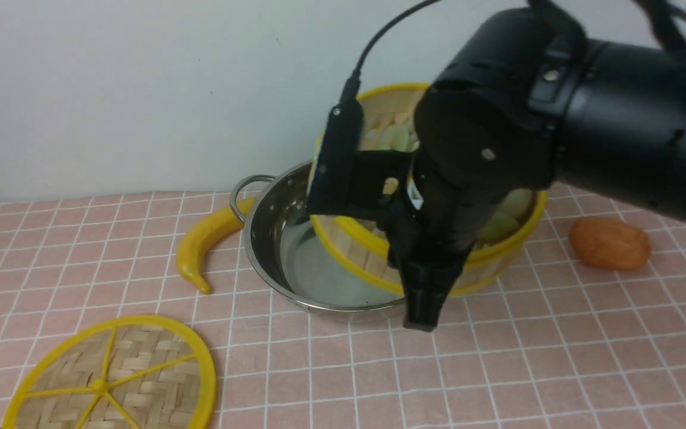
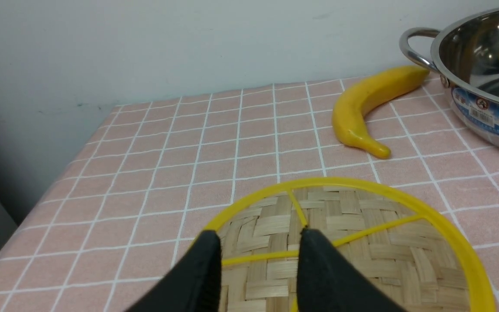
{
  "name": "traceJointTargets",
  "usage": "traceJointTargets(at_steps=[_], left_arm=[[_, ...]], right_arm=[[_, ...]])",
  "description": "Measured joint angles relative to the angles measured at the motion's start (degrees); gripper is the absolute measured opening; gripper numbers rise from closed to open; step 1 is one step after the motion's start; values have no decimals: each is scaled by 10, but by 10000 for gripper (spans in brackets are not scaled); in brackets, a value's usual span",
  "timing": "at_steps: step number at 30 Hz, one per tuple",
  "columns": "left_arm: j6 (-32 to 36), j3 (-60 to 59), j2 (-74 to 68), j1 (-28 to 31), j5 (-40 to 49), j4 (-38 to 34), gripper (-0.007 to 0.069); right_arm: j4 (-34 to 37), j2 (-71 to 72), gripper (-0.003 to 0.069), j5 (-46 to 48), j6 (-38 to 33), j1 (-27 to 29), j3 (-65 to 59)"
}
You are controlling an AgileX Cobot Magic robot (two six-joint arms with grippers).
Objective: Place the steamer in the pot on the pink tablecloth, and put the lid on the steamer.
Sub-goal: 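Place the bamboo steamer basket of food into the steel pot with the right gripper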
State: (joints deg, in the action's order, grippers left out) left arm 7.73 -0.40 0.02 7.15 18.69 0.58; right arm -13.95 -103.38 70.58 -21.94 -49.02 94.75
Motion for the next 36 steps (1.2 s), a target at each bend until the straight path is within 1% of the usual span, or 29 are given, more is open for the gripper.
traceJointTargets(at_steps=[6, 7, 11, 14, 23, 31, 34, 35, 36], left_arm=[[0, 0, 0, 0, 0, 0, 243], [0, 0, 0, 0, 0, 0, 243], [0, 0, 0, 0, 0, 0, 243], [0, 0, 0, 0, 0, 0, 243], [0, 0, 0, 0, 0, 0, 243], [0, 0, 0, 0, 0, 0, 243], [0, 0, 0, 0, 0, 0, 243], [0, 0, 0, 0, 0, 0, 243], [0, 0, 0, 0, 0, 0, 243]], right_arm=[[-13, -97, 90, -21, -47, -1, 84], [-15, -100, 90, -22, -47, -1, 84], [-63, -162, 90, -31, -56, -1, 105], [-74, -187, 90, -35, -56, -1, 105], [-68, -233, 91, -52, -56, 4, 106], [-66, -238, 91, -59, -56, 12, 106], [-58, -238, 120, -60, -57, 12, 106], [-57, -238, 153, -62, -61, 12, 109], [-56, -237, 170, -64, -63, 12, 109]])
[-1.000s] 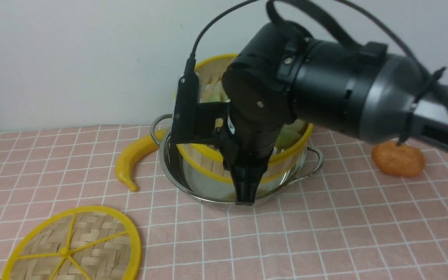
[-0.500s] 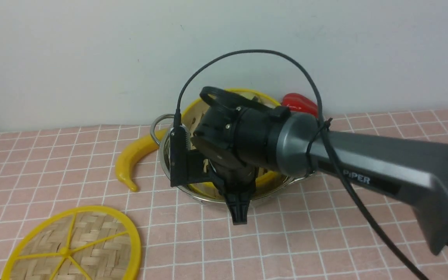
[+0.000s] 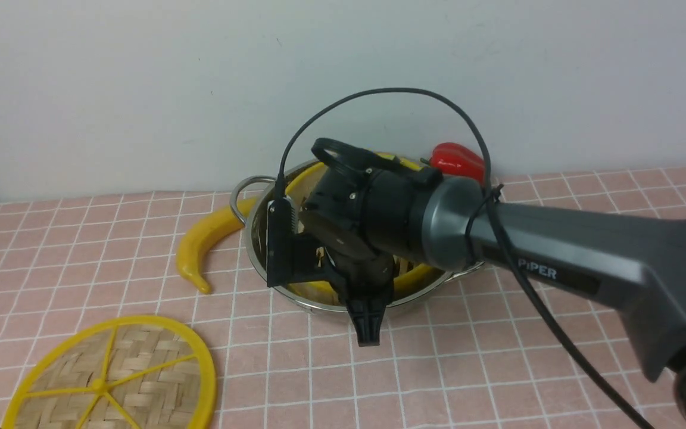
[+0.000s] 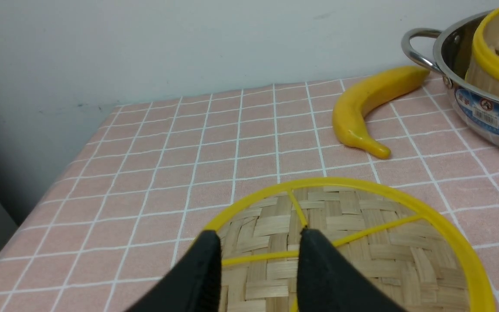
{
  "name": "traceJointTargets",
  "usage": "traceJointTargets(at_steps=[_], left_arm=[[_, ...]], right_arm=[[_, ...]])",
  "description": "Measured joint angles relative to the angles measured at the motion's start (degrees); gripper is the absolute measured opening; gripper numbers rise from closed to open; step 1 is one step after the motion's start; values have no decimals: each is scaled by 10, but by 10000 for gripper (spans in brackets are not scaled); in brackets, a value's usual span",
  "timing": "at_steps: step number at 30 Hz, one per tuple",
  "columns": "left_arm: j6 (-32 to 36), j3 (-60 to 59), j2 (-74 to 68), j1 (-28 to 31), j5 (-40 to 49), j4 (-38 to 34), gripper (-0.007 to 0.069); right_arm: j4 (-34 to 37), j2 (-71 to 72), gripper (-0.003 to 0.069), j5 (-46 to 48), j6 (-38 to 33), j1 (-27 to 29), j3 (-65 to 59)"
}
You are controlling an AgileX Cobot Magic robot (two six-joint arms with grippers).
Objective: Place the steamer in the pot on the pink tablecloth, and put the lid on the steamer.
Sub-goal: 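Place the bamboo steamer basket of food into the steel pot with the right gripper, then grasp the bamboo steamer lid lying on the table by its centre knob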
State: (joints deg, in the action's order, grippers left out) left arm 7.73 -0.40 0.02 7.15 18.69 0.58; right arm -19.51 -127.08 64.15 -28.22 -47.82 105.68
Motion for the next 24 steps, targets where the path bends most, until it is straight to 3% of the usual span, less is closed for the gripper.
traceJointTargets(at_steps=[1, 5, 11, 20, 22, 24], left_arm=[[0, 0, 0, 0, 0, 0, 243], [0, 0, 0, 0, 0, 0, 243], [0, 0, 0, 0, 0, 0, 243], [0, 0, 0, 0, 0, 0, 243], [0, 0, 0, 0, 0, 0, 243], [0, 0, 0, 0, 0, 0, 243]], right_arm=[[0, 0, 176, -1, 0, 0, 1], [0, 4, 309, -1, 0, 0, 3], [-18, 13, 388, 6, 11, 0, 3], [-1, 81, 393, 16, 24, -16, 3], [17, 105, 358, 18, 45, -22, 3], [26, 125, 265, 18, 85, -24, 3]])
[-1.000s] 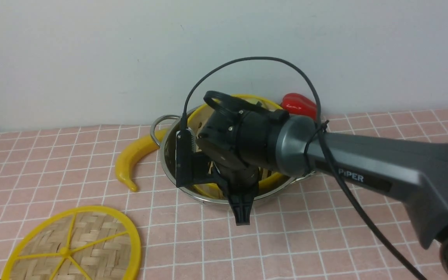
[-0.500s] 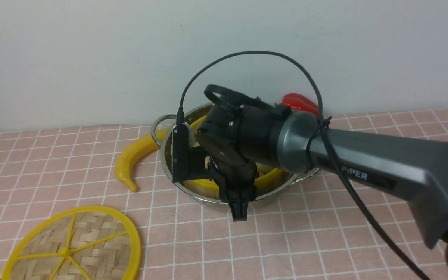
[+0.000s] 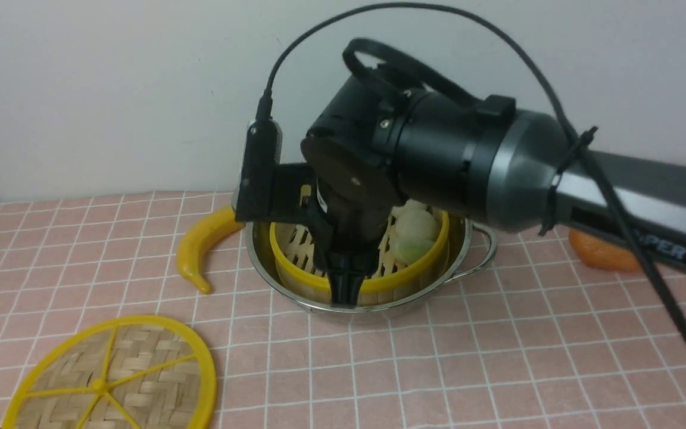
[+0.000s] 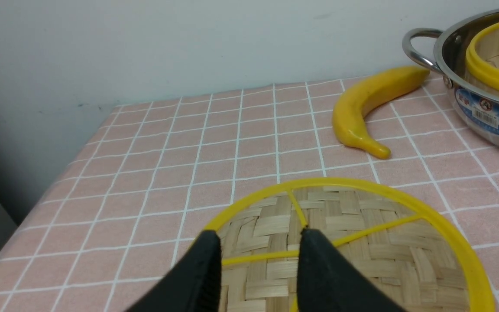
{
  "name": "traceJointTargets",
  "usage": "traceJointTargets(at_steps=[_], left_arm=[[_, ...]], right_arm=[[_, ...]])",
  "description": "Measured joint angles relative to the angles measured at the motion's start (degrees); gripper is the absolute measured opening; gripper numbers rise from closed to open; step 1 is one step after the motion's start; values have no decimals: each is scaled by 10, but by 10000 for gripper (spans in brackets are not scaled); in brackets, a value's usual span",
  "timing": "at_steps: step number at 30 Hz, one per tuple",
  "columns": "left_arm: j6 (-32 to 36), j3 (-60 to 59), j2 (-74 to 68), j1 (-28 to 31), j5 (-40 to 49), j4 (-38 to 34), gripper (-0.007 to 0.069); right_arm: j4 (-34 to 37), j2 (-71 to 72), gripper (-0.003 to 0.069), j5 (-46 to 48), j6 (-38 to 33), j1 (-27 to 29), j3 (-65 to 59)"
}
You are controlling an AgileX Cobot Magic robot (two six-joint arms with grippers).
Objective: Place the steamer in the pot on the pink tablecloth, and put the lid on the steamer.
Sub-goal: 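Grasp the bamboo steamer lid lying on the table by its centre knob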
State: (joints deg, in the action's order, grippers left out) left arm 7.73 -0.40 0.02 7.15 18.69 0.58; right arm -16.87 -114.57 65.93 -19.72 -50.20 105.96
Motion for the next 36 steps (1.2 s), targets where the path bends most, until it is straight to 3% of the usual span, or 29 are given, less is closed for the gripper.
traceJointTargets(at_steps=[1, 2, 3, 4, 5, 9, 10, 14, 22, 24, 27, 31, 36], left_arm=[[0, 0, 0, 0, 0, 0, 243], [0, 0, 0, 0, 0, 0, 243], [0, 0, 0, 0, 0, 0, 243], [0, 0, 0, 0, 0, 0, 243], [0, 0, 0, 0, 0, 0, 243], [0, 0, 0, 0, 0, 0, 243], [0, 0, 0, 0, 0, 0, 243], [0, 0, 0, 0, 0, 0, 243], [0, 0, 0, 0, 0, 0, 243], [0, 0, 0, 0, 0, 0, 243], [0, 0, 0, 0, 0, 0, 243], [0, 0, 0, 0, 0, 0, 243], [0, 0, 0, 0, 0, 0, 243]], right_arm=[[4, 18, 165, 0, 43, 0, 0], [4, 30, 102, 0, 71, 0, 0], [4, 33, 89, 0, 78, 0, 0], [5, 61, 9, -6, 145, 0, 0], [6, 64, 3, -7, 153, 0, 0], [28, 120, -15, -27, 318, 0, 2], [30, 122, -15, -27, 318, 0, 2], [58, 145, -15, -38, 427, 0, 3], [4, 151, -8, -27, 403, 0, -18], [-15, 175, -5, -26, 389, 0, -75], [-24, 249, 1, -50, 387, 0, -203], [-25, 403, 7, -158, 388, 19, -405], [-25, 632, 21, -306, 421, 124, -657]])
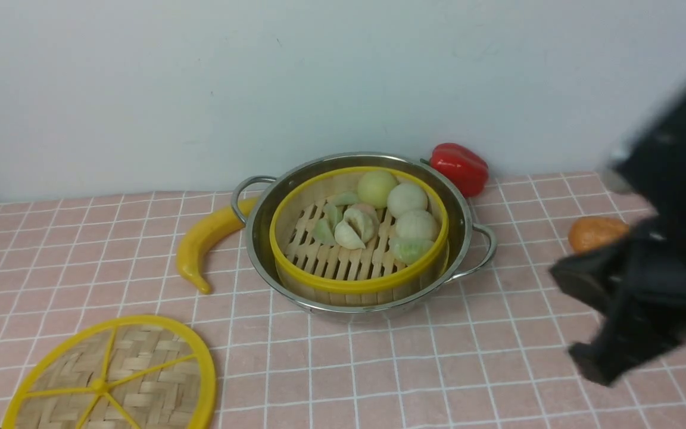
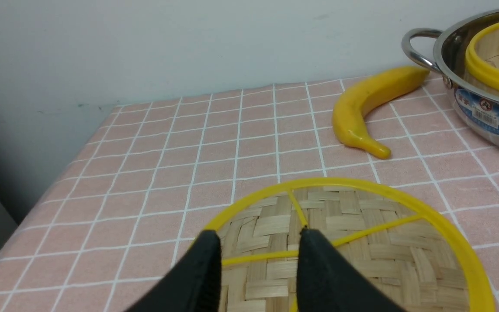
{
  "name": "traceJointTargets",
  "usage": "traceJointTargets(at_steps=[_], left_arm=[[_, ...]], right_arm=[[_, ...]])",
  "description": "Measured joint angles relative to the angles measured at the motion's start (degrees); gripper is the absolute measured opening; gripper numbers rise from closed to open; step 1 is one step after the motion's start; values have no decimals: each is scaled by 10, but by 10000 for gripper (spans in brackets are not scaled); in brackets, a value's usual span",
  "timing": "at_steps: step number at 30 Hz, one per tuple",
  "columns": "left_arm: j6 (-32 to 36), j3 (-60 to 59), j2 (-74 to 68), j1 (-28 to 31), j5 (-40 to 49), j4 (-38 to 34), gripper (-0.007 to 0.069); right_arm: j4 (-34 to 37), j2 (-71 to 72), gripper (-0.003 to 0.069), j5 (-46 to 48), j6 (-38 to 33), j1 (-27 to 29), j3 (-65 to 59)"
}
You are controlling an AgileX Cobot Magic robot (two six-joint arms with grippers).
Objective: Place the steamer in the pot on the pink tablecloth, and put the lid on the steamer.
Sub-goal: 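Grasp the bamboo steamer lid lying on the table by its centre knob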
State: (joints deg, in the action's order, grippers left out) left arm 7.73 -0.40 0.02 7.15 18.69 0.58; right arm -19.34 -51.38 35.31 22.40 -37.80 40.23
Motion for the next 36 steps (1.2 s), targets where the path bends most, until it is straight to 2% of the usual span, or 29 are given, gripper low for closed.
traceJointTargets(at_steps=[6, 10, 14, 24, 36], left_arm=[[0, 0, 0, 0, 0, 0, 243], [0, 0, 0, 0, 0, 0, 243], [0, 0, 0, 0, 0, 0, 243], [0, 0, 0, 0, 0, 0, 243], [0, 0, 0, 0, 1, 0, 243]], right_arm=[[-6, 248, 35, -68, 54, 140, -173], [-24, 392, 42, -75, 59, 193, -243], [-40, 477, 50, -97, 59, 235, -303], [-31, 511, 83, -127, 73, 254, -397], [9, 511, 122, -129, 85, 265, -407]])
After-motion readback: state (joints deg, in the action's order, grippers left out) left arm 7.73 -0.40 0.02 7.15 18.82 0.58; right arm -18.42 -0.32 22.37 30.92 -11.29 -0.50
